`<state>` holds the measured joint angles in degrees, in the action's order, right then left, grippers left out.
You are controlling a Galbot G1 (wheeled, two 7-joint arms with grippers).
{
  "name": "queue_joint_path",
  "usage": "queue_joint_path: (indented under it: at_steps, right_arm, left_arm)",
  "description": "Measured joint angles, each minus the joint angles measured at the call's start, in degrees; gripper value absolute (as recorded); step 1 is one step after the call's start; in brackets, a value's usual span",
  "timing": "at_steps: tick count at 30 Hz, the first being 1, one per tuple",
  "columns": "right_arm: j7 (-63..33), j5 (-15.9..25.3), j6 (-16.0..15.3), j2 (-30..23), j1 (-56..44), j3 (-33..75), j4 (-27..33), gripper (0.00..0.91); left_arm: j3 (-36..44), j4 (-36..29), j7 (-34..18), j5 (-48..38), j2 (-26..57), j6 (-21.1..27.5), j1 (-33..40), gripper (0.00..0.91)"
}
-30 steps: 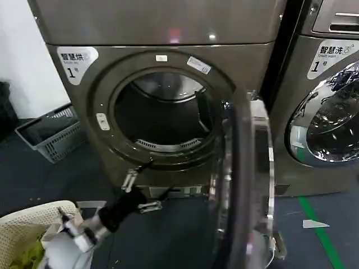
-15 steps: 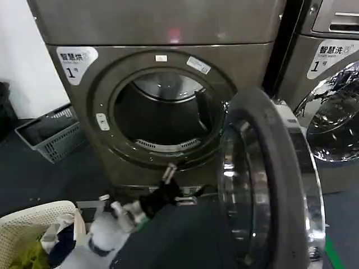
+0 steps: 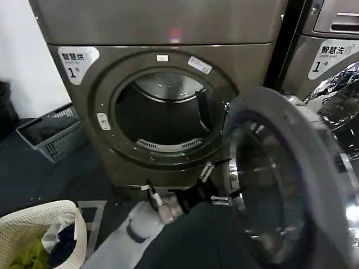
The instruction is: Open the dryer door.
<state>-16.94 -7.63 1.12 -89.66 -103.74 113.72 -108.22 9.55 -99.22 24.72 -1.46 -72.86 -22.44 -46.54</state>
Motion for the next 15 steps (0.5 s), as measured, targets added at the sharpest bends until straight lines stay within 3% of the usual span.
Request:
queue_joint_path:
  at_steps: [9,15]
  right_arm:
    - [-0.8,0.8,-1.8,-0.5,-0.8,3.3,1.2,0.907]
    - [-3.5,1.6,-4.6,-1.1,-0.5,4.6,-0.1,0.907]
  left_arm:
    - [4.7,4.9,-1.1,0.0,-4.6,-0.1,5.3,0.907]
    - [7.2,8.5,-1.2,-0.2,-7.1,-0.1,8.1,0.907]
